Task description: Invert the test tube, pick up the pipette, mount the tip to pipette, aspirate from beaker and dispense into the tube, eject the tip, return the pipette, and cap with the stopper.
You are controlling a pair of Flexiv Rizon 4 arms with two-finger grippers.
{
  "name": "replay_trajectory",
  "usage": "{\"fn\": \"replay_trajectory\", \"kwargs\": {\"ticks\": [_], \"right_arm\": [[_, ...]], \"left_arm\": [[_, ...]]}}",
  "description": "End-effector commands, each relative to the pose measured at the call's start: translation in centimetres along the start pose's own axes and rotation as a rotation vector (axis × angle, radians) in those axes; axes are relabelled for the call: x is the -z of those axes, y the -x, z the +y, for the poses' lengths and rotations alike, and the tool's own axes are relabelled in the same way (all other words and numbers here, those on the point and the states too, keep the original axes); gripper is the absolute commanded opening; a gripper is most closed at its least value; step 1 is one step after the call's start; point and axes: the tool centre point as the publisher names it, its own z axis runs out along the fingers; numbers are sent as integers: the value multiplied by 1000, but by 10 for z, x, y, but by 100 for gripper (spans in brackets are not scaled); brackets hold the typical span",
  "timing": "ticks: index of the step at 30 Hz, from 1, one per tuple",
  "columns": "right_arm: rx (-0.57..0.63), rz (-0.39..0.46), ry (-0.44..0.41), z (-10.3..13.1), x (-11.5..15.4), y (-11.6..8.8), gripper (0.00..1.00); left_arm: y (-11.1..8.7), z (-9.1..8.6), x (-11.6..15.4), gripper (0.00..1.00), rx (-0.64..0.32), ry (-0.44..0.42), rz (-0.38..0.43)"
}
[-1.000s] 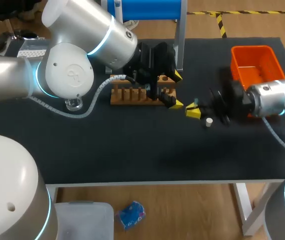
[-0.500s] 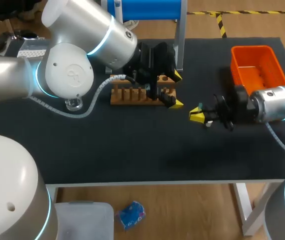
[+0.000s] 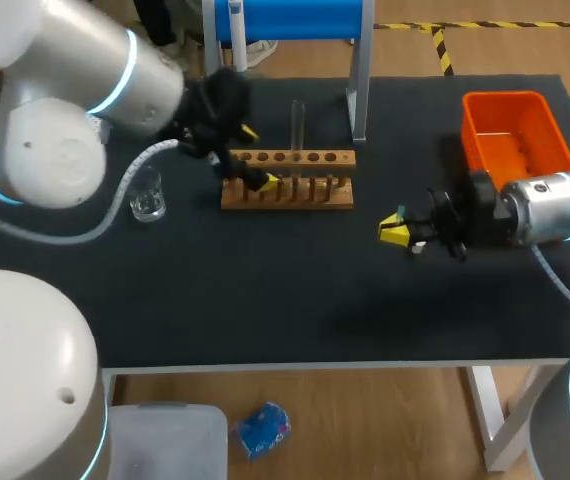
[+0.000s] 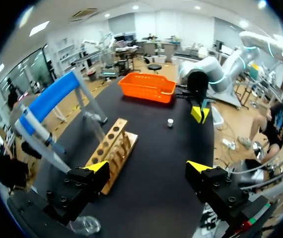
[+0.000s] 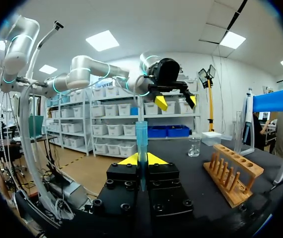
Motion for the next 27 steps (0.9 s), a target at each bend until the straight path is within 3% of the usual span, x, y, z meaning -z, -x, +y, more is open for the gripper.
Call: {"fn": "replay_trajectory", "kwargs": {"ticks": [1, 7, 8, 10, 12, 14, 21, 22, 25, 27], "right_arm": [[1, -1, 0, 0, 0, -1, 0], [1, -1, 0, 0, 0, -1, 0], [1, -1, 0, 0, 0, -1, 0], [1, -1, 0, 0, 0, -1, 0], [1, -1, 0, 0, 0, -1, 0], [1, -1, 0, 0, 0, -1, 0], [1, -1, 0, 0, 0, -1, 0], [1, -1, 0, 0, 0, -1, 0], [1, -1, 0, 0, 0, -1, 0], [1, -1, 0, 0, 0, -1, 0]], "left_arm": [[-8, -2, 25, 100, 204, 97, -203], [-8, -2, 25, 100, 204, 97, -203], [10, 0, 28, 100, 313, 52, -311], [40, 8, 31, 100, 393, 82, -492], [64, 12, 32, 100, 466, -4, -571], [91, 20, 27, 100, 527, 14, -651], [153, 16, 15, 100, 524, -70, -659], [160, 16, 14, 100, 511, -51, -669], [180, 20, 10, 100, 524, -52, -665], [180, 20, 10, 100, 524, -52, -665]]}}
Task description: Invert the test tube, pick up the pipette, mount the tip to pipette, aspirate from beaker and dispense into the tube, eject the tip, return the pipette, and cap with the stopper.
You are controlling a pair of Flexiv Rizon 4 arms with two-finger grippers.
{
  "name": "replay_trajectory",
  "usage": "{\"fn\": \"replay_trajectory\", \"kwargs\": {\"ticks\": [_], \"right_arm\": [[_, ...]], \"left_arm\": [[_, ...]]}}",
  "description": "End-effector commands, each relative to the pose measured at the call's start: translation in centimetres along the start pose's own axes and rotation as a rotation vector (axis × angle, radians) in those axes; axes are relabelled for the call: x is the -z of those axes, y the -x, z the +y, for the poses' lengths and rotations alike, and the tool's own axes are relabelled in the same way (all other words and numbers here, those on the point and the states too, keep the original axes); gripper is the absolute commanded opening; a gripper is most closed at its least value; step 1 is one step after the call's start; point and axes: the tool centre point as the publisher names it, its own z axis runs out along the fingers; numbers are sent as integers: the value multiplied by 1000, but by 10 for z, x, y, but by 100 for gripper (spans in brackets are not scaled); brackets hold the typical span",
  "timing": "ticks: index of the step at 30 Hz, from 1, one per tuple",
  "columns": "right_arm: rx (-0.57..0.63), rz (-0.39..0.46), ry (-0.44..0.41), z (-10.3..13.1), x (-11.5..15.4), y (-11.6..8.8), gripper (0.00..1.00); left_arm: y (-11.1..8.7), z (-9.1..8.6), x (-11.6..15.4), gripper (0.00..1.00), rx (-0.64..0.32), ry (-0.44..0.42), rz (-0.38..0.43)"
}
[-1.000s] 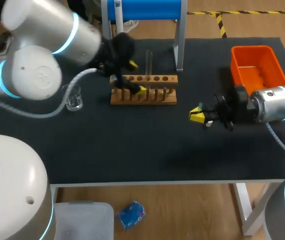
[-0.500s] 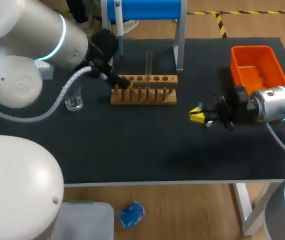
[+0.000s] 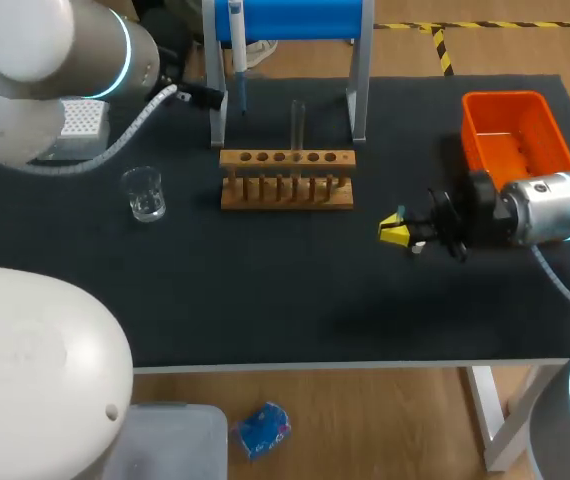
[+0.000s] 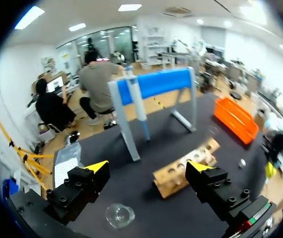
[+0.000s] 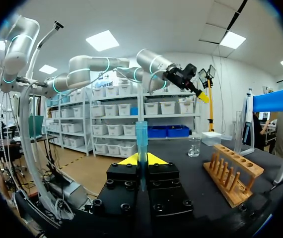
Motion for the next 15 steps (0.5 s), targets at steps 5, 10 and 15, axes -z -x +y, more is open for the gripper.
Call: {"fn": "replay_trajectory", "kwargs": {"ticks": [5, 10, 15], "right_arm": [[1, -1, 0, 0, 0, -1, 0], [1, -1, 0, 0, 0, -1, 0], [1, -1, 0, 0, 0, -1, 0]], "left_arm": [[-2, 2, -30, 100, 10, -17, -116], [-2, 2, -30, 100, 10, -17, -116], [1, 2, -42, 100, 83, -39, -123]]}}
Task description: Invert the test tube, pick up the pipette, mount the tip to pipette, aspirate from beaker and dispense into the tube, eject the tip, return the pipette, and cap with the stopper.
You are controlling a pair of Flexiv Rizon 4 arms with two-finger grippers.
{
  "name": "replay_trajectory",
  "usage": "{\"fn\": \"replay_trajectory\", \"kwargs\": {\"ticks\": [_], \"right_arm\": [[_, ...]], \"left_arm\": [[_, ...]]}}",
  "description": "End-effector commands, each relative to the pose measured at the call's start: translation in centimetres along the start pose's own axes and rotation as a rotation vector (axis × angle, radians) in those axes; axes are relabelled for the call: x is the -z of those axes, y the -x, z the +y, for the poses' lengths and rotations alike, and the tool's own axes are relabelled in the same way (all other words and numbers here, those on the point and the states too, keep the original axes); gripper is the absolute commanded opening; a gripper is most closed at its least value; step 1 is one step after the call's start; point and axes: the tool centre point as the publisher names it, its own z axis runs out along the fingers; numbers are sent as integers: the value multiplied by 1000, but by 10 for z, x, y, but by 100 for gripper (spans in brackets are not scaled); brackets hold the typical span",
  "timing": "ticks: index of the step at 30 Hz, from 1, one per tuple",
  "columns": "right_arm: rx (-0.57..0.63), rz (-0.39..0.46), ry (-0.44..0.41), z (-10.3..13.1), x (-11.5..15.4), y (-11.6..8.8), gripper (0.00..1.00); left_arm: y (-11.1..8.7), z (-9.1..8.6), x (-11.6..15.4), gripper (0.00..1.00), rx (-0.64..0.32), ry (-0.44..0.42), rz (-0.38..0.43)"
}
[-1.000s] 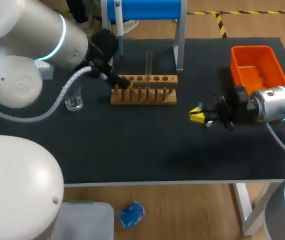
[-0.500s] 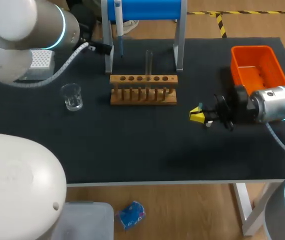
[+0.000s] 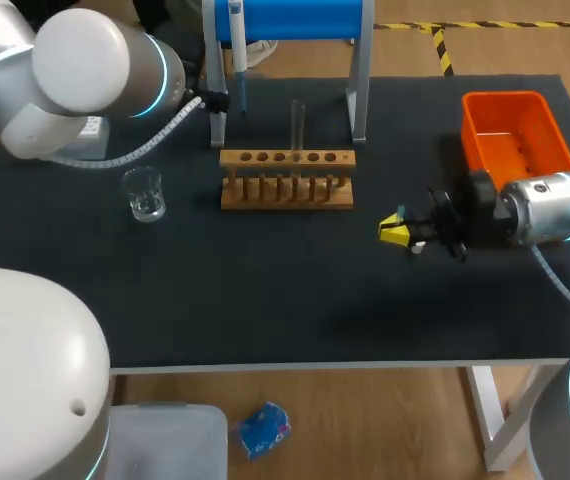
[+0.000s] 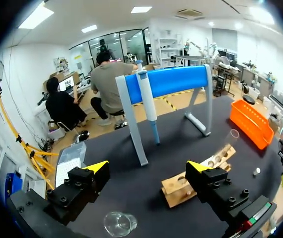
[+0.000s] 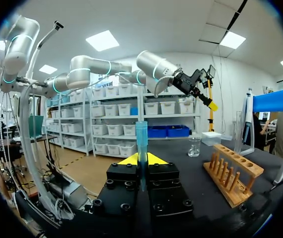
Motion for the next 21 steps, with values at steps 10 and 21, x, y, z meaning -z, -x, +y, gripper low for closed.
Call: {"fn": "replay_trajectory", "kwargs": {"ticks": [10, 21], "right_arm": [[1, -1, 0, 0, 1, -1, 0], [1, -1, 0, 0, 1, -1, 0]], "left_arm": [[21, -40, -60, 100, 145, -92, -73], [3, -66, -67, 100, 177, -154, -71]]}}
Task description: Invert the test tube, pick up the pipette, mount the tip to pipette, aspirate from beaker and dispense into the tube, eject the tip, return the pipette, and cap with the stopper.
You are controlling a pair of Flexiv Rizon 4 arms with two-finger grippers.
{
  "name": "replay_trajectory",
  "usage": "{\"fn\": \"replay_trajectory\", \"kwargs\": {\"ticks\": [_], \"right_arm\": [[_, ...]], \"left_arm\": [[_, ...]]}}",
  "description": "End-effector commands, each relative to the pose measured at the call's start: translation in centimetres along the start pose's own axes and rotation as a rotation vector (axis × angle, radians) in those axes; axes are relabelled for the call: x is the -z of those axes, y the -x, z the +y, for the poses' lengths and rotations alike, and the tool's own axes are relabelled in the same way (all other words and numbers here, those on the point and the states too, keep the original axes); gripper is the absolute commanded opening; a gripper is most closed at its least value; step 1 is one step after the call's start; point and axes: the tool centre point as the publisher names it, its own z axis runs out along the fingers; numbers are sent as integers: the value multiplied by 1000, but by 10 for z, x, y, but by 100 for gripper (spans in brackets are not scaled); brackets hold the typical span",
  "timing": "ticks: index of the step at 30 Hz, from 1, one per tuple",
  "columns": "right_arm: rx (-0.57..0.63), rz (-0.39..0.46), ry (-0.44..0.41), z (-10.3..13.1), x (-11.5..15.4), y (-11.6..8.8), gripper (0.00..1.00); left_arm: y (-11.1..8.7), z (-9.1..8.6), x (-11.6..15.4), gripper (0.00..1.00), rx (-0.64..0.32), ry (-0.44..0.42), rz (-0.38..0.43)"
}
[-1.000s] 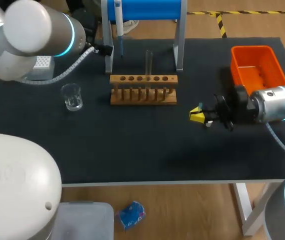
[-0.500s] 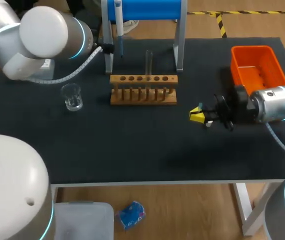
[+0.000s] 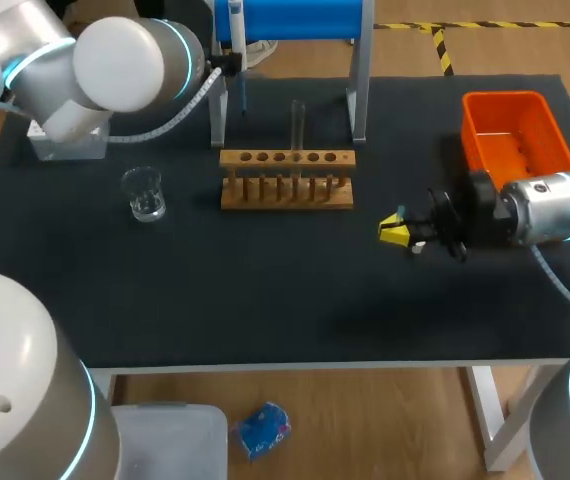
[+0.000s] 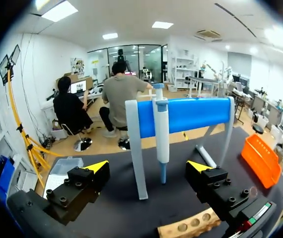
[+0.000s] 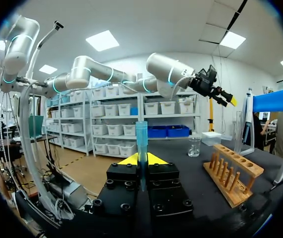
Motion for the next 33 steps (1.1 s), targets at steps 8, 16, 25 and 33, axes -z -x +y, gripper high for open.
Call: {"fn": "replay_trajectory", "kwargs": {"ticks": [8, 16, 25, 33], "right_arm": [[1, -1, 0, 0, 1, -1, 0], [1, -1, 0, 0, 1, -1, 0], [1, -1, 0, 0, 1, -1, 0], [1, -1, 0, 0, 1, -1, 0]], "left_arm": [[-30, -16, -11, 100, 17, -45, -36], [-50, -23, -27, 100, 23, -39, -74], [-45, -34, -43, 100, 136, -61, -159], [-41, -40, -57, 100, 150, -77, -185]]}}
